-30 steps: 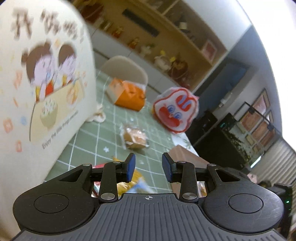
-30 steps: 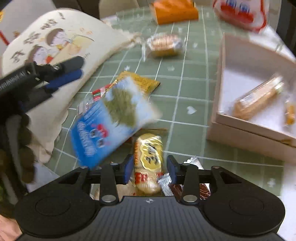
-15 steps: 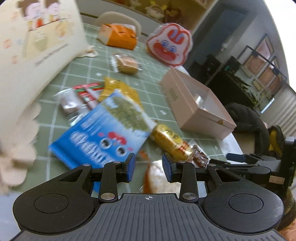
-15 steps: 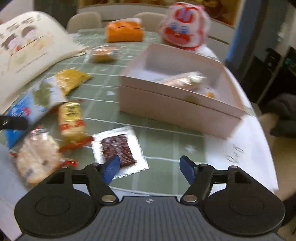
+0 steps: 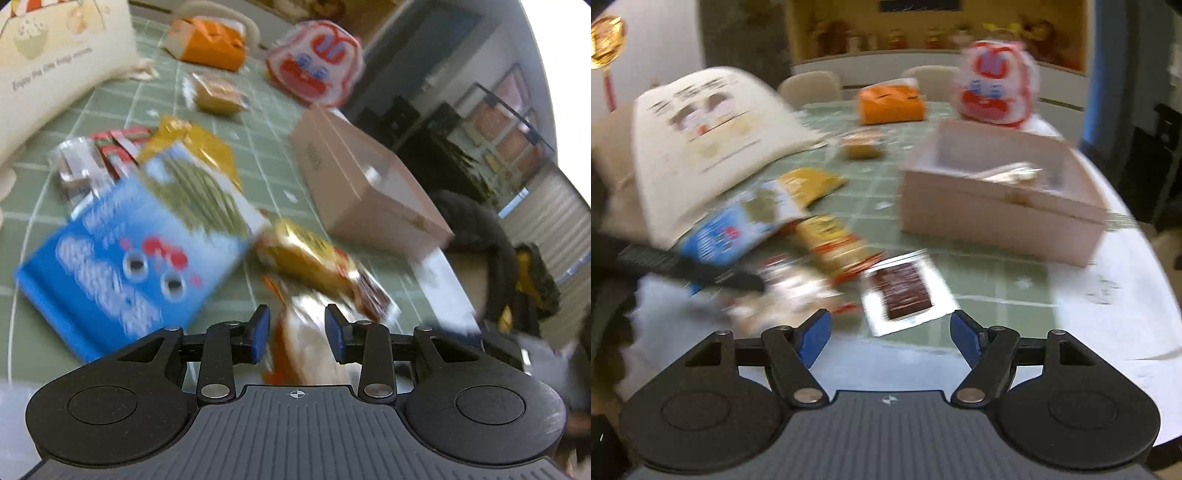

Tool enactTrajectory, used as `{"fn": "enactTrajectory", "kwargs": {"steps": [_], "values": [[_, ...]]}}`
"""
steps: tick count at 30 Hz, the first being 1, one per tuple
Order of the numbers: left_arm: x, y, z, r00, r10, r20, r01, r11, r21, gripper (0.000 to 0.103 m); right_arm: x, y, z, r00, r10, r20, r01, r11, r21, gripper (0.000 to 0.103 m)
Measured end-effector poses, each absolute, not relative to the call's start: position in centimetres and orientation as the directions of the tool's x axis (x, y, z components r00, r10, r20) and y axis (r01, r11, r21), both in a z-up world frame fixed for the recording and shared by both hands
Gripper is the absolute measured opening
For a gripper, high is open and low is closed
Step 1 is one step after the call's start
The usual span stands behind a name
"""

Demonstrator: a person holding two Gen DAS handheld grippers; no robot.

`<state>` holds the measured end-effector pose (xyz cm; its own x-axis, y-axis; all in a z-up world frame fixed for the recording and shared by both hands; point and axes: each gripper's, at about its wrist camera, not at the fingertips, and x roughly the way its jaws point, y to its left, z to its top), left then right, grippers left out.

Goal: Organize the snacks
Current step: 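Grasp the yellow rice-cracker packet with the left gripper, then grasp the clear bag of round crackers with the right gripper while the left holds the packet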

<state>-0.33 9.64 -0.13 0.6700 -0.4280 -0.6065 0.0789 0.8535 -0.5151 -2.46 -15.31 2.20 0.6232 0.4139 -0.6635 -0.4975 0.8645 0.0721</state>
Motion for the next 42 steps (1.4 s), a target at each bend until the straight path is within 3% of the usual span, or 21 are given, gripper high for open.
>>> {"fn": "enactTrajectory", "kwargs": {"steps": [6, 12, 20, 25, 28, 31, 37, 40, 42], "values": [[2.4, 9.7, 1.2, 0.681, -0.408, -0.608, 0.02, 0.841, -0.541, 0.037, -3.6, -14.3, 1.3, 0.611, 0.425, -0.668, -0.538, 0.842, 0.044, 0.072], [5.3, 9.1, 2.9, 0.747, -0.332, -0.576, 0.053, 0.893, -0.447, 0.037, -3.5, -16.0, 1.7, 0.65, 0.406, -0.642, -0.482, 0.874, 0.065, 0.072], [8.4, 6.9, 1.2, 0.641, -0.393, -0.66, 0.159, 0.908, -0.387, 0.037, -3.7, -16.1, 1.6, 0.622, 0.463, -0.631, -0.476, 0.864, 0.165, 0.075], [4.7, 7.1, 1.2, 0.577, -0.456, -0.678, 0.237, 0.888, -0.395, 0.037, -5.8, -13.2, 1.1, 0.659, 0.439, -0.611, -0.546, 0.838, 0.014, 0.081], [2.4, 7.8, 1.4, 0.573, -0.441, -0.691, 0.244, 0.897, -0.37, 0.037, -6.7, -12.5, 1.0, 0.701, 0.42, -0.576, -0.554, 0.829, -0.071, 0.088], [1.0, 8.4, 2.0, 0.582, -0.419, -0.697, 0.243, 0.908, -0.343, 0.037, -7.1, -12.8, 1.0, 0.721, 0.407, -0.561, -0.563, 0.816, -0.13, 0.088], [-0.6, 6.9, 2.8, 0.59, -0.404, -0.699, 0.337, 0.91, -0.241, 0.037, -6.5, -16.1, 0.9, 0.831, 0.21, -0.516, -0.397, 0.873, -0.283, 0.091], [-0.9, 5.9, 2.8, 0.589, -0.408, -0.698, 0.354, 0.906, -0.231, 0.037, -5.7, -17.9, 1.3, 0.844, 0.127, -0.522, -0.31, 0.908, -0.281, 0.091], [-1.1, 5.4, 2.9, 0.586, -0.431, -0.686, 0.368, 0.896, -0.249, 0.037, -5.8, -18.9, 1.7, 0.816, 0.172, -0.552, -0.33, 0.922, -0.2, 0.091]]}}
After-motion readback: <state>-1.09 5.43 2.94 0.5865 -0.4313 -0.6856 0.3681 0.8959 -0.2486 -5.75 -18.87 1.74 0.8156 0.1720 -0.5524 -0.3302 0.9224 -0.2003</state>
